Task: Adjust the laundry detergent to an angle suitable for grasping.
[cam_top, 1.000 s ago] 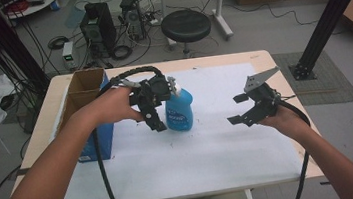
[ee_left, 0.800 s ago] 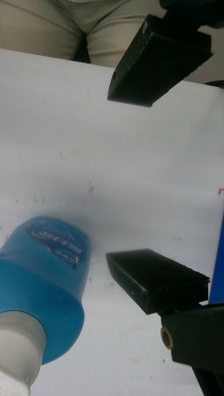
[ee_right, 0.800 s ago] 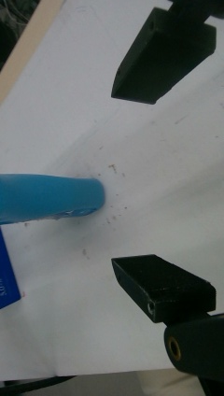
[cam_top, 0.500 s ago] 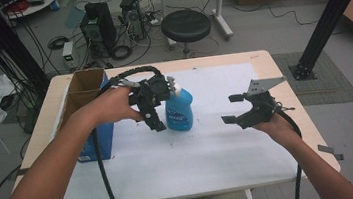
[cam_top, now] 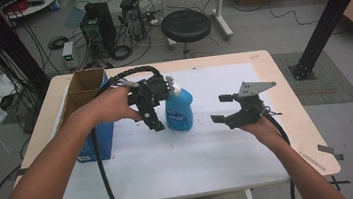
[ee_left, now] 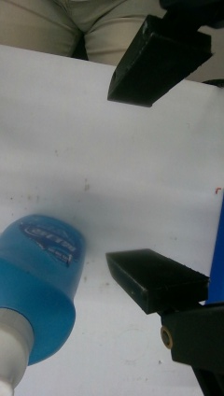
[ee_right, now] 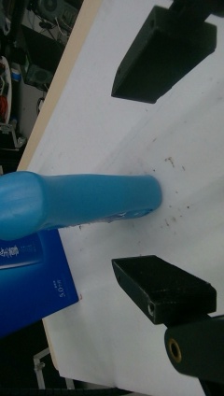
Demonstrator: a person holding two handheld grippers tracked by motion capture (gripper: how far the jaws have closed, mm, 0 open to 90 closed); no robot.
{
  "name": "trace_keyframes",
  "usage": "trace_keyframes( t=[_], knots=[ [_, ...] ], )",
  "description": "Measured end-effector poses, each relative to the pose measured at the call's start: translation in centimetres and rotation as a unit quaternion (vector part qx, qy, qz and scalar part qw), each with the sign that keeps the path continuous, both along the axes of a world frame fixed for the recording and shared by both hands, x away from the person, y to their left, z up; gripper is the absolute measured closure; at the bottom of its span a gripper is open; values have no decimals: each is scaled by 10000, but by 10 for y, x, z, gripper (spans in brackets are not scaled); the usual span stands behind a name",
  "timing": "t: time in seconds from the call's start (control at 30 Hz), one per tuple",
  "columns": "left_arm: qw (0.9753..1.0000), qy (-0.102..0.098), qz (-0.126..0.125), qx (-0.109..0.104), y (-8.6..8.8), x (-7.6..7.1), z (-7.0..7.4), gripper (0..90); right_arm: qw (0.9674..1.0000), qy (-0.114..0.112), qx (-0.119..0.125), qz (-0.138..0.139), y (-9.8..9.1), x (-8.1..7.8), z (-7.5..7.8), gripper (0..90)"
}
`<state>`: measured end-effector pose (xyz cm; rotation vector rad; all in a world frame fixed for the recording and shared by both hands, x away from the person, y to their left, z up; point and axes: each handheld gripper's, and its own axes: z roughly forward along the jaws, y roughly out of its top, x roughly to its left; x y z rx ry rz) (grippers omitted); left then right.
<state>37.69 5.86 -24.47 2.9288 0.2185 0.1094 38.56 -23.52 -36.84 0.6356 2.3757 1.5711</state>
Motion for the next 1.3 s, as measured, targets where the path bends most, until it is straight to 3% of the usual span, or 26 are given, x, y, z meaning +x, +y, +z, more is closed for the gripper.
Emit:
trace_keyframes(
  t=[0.43,0.83,1.3],
  knots=[
    [10000,21,10,-6,1,0,-2,199,9997,-101,126,197,26,16,3,147],
    [10000,46,43,-27,6,2,-5,199,9993,-75,-43,355,54,30,-3,147],
    [10000,31,86,-39,12,0,-4,199,9990,-64,-40,435,80,41,-8,148]
  ],
)
